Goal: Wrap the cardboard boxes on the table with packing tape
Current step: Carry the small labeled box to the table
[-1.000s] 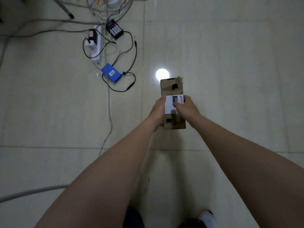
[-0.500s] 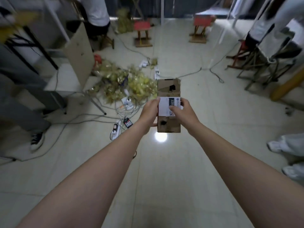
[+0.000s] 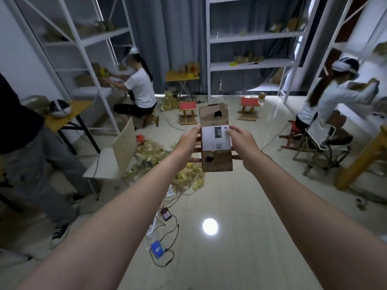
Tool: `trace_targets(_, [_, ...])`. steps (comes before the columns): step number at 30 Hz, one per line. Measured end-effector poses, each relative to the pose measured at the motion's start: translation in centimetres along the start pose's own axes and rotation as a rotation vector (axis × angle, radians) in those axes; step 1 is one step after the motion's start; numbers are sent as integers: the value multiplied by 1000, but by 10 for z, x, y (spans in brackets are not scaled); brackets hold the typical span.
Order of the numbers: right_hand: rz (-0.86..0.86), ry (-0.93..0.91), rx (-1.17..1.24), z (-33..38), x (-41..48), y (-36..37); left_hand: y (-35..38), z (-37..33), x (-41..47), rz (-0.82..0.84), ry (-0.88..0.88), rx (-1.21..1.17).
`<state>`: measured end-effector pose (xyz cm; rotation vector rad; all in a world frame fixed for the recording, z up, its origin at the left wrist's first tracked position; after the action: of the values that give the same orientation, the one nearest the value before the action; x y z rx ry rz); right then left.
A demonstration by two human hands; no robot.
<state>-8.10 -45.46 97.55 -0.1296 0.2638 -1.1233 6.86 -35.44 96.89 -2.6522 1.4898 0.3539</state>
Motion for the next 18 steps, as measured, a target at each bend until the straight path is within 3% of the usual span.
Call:
trace_targets(10, [-51,6,-2,49,211,23,1,-71,219,91,30,35])
trace_targets(18, [-108,68,1,94,375,14,30,-147,379,215,105,274])
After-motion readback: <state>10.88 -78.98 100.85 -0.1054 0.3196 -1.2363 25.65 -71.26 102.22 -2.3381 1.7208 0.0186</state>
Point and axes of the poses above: each hand's wrist, its own x-axis towards the middle knuckle, its own y-axis out of the palm, z = x × y, the point moved 8 cm from there along x, towards the middle knuckle, and after that the axes turned 6 degrees about -x, right-handed, at the moved point
